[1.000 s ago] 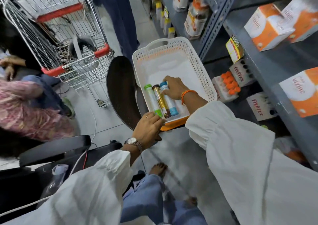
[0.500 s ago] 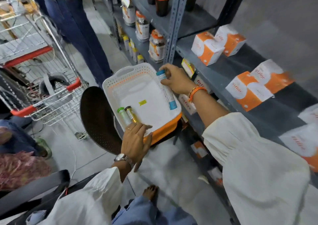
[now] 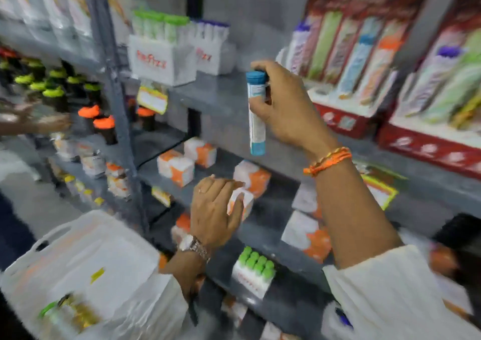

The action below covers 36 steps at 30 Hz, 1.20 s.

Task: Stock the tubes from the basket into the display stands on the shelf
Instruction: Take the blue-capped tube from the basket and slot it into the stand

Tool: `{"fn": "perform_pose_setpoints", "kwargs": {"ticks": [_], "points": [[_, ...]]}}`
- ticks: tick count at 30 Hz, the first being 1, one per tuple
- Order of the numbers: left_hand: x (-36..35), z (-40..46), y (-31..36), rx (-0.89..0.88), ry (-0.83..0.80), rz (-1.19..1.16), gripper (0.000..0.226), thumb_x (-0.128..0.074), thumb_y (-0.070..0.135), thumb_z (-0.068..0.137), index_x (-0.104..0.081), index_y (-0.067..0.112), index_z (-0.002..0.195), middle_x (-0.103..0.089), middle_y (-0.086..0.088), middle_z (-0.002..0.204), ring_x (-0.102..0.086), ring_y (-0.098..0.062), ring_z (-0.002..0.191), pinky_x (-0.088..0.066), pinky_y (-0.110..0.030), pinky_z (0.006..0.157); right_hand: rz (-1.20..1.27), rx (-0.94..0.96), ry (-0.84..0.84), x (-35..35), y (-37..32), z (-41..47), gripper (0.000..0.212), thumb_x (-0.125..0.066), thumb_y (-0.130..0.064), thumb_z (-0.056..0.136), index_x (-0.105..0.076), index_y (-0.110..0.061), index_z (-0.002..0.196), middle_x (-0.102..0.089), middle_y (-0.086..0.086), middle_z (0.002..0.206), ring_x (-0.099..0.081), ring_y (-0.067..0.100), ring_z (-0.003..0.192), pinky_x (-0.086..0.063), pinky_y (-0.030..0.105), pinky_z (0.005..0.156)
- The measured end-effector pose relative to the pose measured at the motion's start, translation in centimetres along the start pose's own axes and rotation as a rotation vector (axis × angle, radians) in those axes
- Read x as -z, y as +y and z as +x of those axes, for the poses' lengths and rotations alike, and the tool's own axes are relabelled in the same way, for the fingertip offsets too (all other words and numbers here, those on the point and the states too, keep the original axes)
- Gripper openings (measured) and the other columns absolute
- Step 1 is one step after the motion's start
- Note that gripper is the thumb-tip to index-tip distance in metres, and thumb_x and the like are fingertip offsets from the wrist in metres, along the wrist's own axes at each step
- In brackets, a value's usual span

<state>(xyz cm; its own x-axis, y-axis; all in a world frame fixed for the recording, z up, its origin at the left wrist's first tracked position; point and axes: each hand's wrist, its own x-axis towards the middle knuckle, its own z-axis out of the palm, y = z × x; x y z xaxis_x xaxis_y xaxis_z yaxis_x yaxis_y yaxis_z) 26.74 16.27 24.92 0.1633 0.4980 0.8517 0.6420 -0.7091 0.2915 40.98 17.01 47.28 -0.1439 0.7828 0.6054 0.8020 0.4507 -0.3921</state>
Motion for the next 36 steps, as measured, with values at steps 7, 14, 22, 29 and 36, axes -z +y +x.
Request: {"fn": "perform_pose_setpoints", "kwargs": {"ticks": [7,14,22,29,36], "points": [[-4.9,9.9,8.7,-0.196,0.050,-0.174,0.029,-0.058,0.025,0.089,-0.064,0.017,0.116,-0.065,0.000,0.121,-0.058,-0.023,0.115,-0.035,-0.040,0.113,-0.197,-0.095,0.269,13.6,2.9,-1.8,0.045,-0.062,-0.018,0.089,-0.049,-0.012,0.132,-0.059,0.008,0.123,-0.054,0.020,0.102,-0.049,0.037,0.088],[-8.2,12.0,9.8,-0.289,-0.119,-0.208,0.033,-0.047,0.032,0.095,-0.064,0.020,0.121,-0.064,0.003,0.124,-0.059,-0.023,0.112,-0.039,-0.039,0.106,-0.405,-0.309,0.461,23.2,6.5,-5.1,0.045,-0.064,-0.015,0.086,-0.054,-0.013,0.131,-0.063,0.008,0.118,-0.055,0.020,0.094,-0.039,0.028,0.080],[-10.0,12.2,9.6,-0.234,-0.102,-0.135,0.043,-0.037,0.040,0.099,-0.062,0.018,0.127,-0.068,-0.002,0.124,-0.058,-0.024,0.117,-0.038,-0.042,0.103,-0.542,-0.487,0.471,26.8,10.6,-7.4,0.042,-0.067,-0.006,0.089,-0.052,-0.009,0.128,-0.058,0.016,0.121,-0.056,0.025,0.096,-0.045,0.032,0.081],[-10.7,12.4,8.8,-0.285,-0.060,-0.095,0.041,-0.039,0.036,0.099,-0.063,0.017,0.126,-0.069,-0.003,0.123,-0.060,-0.024,0.113,-0.039,-0.043,0.099,-0.499,-0.523,0.451,26.6,12.8,-7.9,0.046,-0.068,0.000,0.087,-0.053,-0.015,0.128,-0.056,0.013,0.129,-0.057,0.026,0.111,-0.048,0.034,0.095],[-10.8,12.4,8.9,-0.291,-0.029,-0.074,0.044,-0.038,0.038,0.099,-0.064,0.014,0.125,-0.071,-0.008,0.121,-0.063,-0.028,0.111,-0.039,-0.043,0.100,-0.515,-0.576,0.405,27.9,12.9,-8.1,0.038,-0.065,-0.006,0.090,-0.055,-0.017,0.124,-0.057,0.013,0.129,-0.057,0.023,0.105,-0.051,0.036,0.090]]}}
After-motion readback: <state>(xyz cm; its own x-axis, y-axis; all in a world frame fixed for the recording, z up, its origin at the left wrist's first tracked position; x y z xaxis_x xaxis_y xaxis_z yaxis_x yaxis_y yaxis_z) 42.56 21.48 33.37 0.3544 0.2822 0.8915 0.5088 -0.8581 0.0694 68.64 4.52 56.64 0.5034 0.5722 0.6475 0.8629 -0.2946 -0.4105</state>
